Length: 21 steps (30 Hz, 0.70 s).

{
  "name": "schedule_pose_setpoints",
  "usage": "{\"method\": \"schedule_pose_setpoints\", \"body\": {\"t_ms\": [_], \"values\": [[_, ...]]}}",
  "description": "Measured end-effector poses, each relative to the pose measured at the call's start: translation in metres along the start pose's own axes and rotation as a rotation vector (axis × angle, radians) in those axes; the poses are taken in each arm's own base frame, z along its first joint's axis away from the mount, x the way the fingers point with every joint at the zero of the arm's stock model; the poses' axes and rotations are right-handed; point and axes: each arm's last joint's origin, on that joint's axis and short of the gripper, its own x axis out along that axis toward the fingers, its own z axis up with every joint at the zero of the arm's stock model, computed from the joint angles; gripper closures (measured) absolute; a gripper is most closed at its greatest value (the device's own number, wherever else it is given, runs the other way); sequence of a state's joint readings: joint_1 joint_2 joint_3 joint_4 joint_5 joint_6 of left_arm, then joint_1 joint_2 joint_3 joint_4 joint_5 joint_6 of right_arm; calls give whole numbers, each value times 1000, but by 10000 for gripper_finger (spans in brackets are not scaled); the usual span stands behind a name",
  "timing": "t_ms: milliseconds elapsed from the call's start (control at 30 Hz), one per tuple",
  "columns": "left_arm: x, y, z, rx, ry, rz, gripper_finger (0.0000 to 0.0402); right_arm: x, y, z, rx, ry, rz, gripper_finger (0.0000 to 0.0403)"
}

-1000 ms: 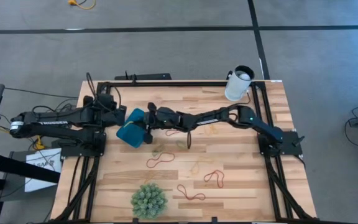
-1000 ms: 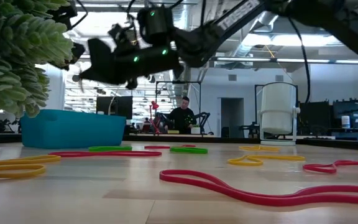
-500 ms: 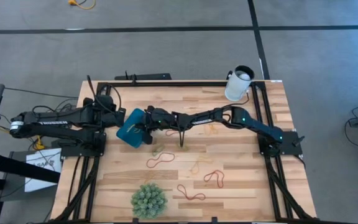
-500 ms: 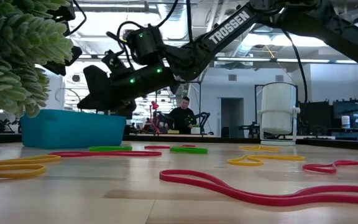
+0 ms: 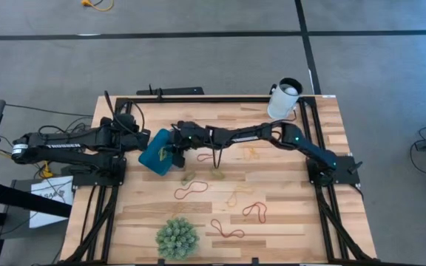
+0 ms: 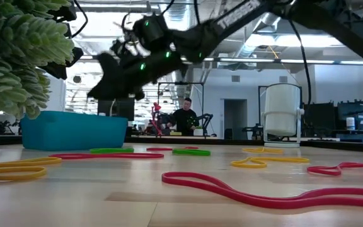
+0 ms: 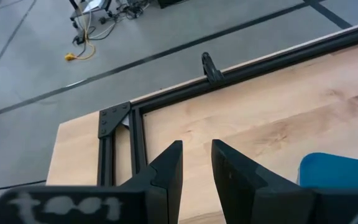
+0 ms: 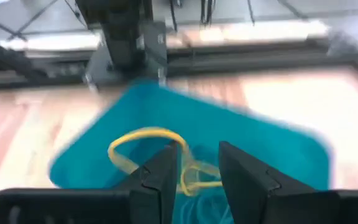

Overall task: Pick and place items into bin
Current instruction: Put the yellow rubber band into the blue bin

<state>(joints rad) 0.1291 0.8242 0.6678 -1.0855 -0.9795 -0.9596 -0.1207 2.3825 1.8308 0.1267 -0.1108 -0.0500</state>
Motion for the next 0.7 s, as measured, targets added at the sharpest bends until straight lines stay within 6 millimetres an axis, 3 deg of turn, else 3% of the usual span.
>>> {"method": "schedule_pose_setpoints", "body": {"t_ms": [233, 400, 533, 700], "values": [[0, -1, -1, -9, 21, -18, 327, -49, 5, 36, -115, 172, 21, 291], [0, -1, -1, -10, 33, -26, 327, -85, 1, 63, -185, 192, 17, 291], [0, -2, -2, 13, 63, -51, 327, -129, 0, 71, -154, 387, 35, 292], [-5, -9, -3, 99, 113, -175, 327, -205, 9, 69, -31, 761, 65, 292]]}}
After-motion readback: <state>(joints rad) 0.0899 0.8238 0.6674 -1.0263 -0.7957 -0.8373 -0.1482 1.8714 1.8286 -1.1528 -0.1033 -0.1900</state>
